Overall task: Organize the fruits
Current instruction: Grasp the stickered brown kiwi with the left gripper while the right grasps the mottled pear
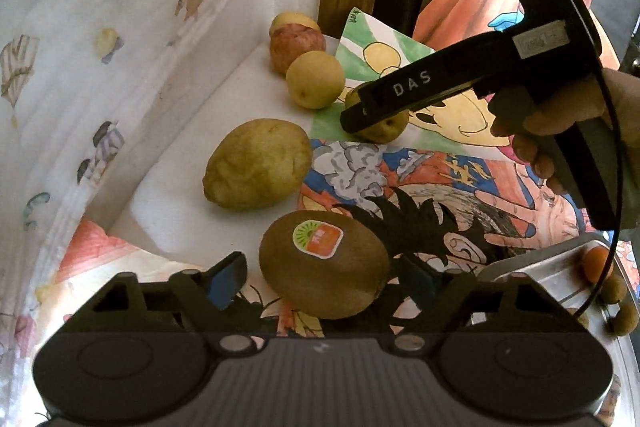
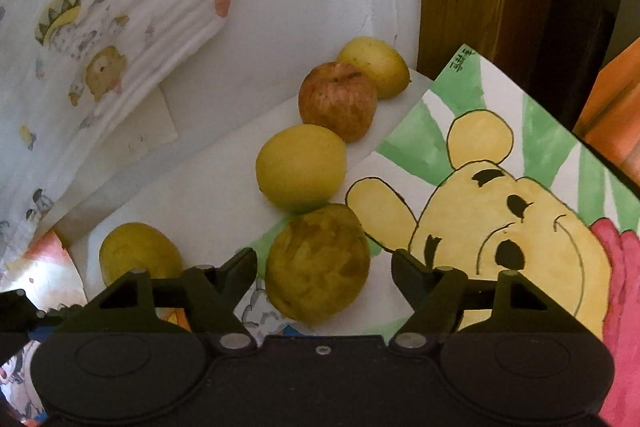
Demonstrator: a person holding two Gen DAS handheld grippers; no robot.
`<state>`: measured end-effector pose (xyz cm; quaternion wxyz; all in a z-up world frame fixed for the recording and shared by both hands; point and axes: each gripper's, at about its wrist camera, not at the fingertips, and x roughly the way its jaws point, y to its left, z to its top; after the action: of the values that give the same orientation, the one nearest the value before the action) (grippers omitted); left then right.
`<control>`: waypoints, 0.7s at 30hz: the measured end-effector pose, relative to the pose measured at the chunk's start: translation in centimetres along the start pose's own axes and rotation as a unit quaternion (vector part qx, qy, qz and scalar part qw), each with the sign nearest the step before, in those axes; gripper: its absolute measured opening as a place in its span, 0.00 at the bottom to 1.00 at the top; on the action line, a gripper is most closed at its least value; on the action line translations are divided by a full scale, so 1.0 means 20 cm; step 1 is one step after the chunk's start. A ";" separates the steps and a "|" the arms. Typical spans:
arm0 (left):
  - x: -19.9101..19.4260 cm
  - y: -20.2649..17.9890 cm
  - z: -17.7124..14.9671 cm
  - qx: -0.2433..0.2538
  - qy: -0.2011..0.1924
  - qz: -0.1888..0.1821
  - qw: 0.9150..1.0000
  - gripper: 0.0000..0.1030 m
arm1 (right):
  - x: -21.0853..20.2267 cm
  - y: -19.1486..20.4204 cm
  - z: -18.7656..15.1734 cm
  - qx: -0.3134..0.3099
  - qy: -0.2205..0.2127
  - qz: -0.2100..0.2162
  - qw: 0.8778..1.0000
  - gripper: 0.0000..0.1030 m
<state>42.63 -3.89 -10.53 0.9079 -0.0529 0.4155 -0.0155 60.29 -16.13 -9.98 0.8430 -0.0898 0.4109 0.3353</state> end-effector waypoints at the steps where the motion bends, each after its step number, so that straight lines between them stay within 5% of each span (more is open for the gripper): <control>1: 0.00 0.00 0.00 -0.001 0.000 0.001 1.000 0.78 | 0.00 -0.01 0.00 0.004 -0.006 0.007 1.000 0.72; 9: 0.01 -0.01 0.02 0.005 0.000 -0.003 1.000 0.68 | 0.03 -0.02 -0.02 0.017 -0.010 0.022 1.000 0.55; 21: 0.00 0.03 0.01 -0.024 -0.005 -0.012 1.000 0.67 | -0.10 -0.03 -0.13 0.059 -0.039 0.001 0.997 0.54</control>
<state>42.68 -3.35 -10.43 0.9083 -0.0792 0.4104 -0.0161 58.25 -18.70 -10.21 0.8619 -0.0262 0.3968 0.3146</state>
